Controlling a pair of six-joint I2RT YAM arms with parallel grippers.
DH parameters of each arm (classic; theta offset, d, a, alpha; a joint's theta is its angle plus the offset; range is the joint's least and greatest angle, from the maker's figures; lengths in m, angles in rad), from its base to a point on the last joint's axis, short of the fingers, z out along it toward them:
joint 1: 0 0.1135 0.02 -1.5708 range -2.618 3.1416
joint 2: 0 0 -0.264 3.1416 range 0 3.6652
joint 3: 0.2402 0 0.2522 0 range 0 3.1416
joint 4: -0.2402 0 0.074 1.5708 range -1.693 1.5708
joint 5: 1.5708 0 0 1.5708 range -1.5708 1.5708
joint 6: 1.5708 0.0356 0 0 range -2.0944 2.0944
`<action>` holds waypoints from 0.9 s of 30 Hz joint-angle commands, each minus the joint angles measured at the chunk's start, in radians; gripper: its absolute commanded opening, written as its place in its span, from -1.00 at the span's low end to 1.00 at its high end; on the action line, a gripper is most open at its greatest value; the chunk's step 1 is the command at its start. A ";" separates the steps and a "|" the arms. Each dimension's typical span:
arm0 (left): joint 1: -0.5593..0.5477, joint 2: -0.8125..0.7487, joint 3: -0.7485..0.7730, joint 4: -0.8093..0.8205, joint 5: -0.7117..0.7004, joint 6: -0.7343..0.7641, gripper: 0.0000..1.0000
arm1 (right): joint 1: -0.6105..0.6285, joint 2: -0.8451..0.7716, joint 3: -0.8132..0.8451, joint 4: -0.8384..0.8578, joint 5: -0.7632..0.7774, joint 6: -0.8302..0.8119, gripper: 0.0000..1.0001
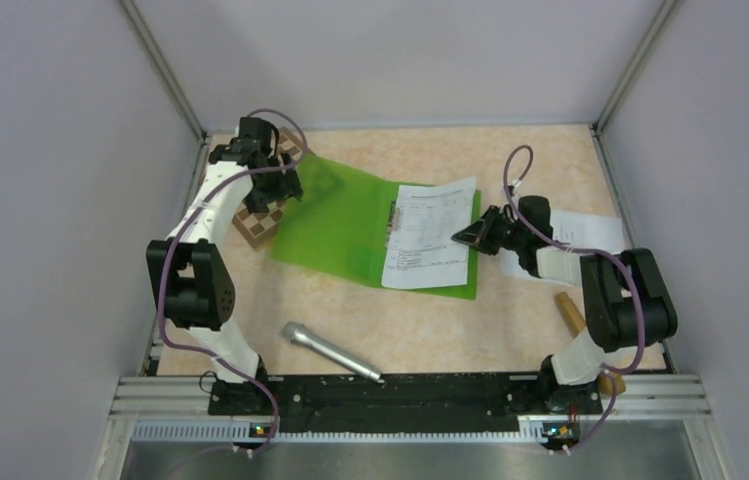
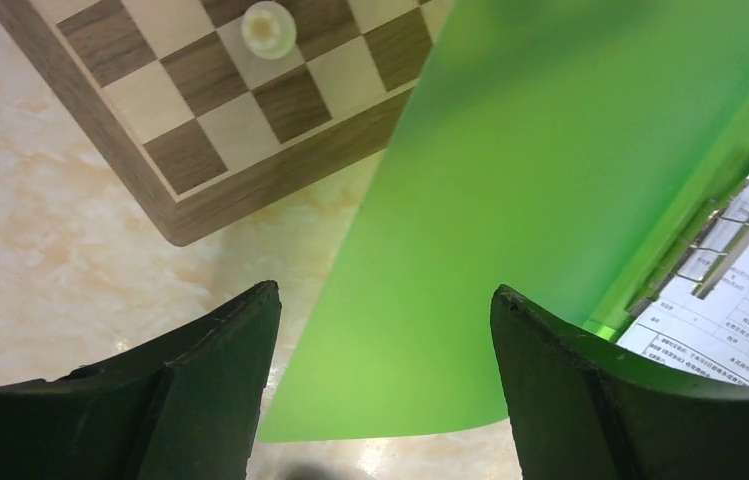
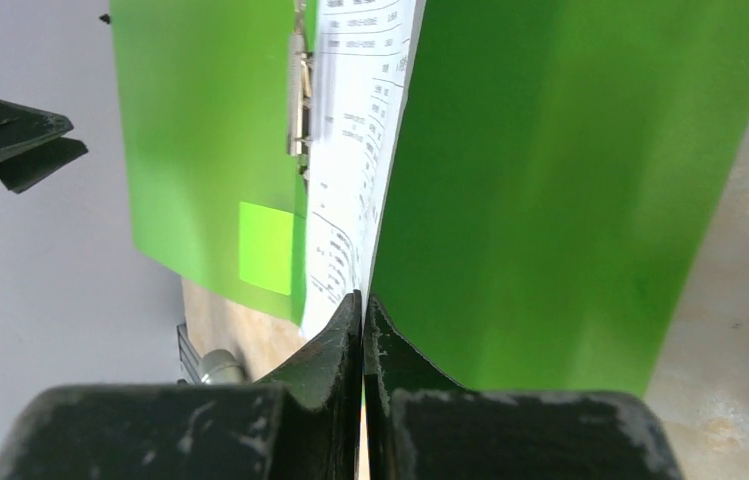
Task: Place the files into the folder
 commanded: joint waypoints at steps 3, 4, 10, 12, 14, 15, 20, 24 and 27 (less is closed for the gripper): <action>0.018 0.013 -0.032 0.017 0.027 0.028 0.64 | -0.005 0.079 -0.002 0.110 -0.026 -0.006 -1.00; 0.018 0.020 -0.036 0.021 0.067 0.028 0.64 | -0.005 0.088 0.001 0.111 -0.029 -0.006 -1.00; 0.018 0.055 -0.056 0.030 0.119 0.027 0.61 | -0.005 0.101 0.004 0.117 -0.030 -0.005 -1.00; 0.018 0.058 -0.060 0.033 0.125 0.027 0.61 | -0.004 0.103 0.002 0.118 -0.033 -0.006 -1.00; 0.018 0.056 -0.062 0.036 0.133 0.028 0.61 | -0.005 0.105 0.002 0.116 -0.037 -0.012 -1.00; 0.018 0.058 -0.062 0.036 0.137 0.029 0.61 | -0.004 0.110 0.004 0.115 -0.039 -0.018 -1.00; 0.018 0.057 -0.062 0.036 0.149 0.030 0.60 | -0.005 0.151 0.063 0.039 -0.079 -0.081 -1.00; 0.018 0.056 -0.064 0.036 0.149 0.032 0.59 | -0.006 0.167 0.088 0.019 -0.092 -0.092 -1.00; 0.018 0.056 -0.066 0.035 0.149 0.032 0.59 | -0.005 0.168 0.089 0.019 -0.088 -0.093 -1.00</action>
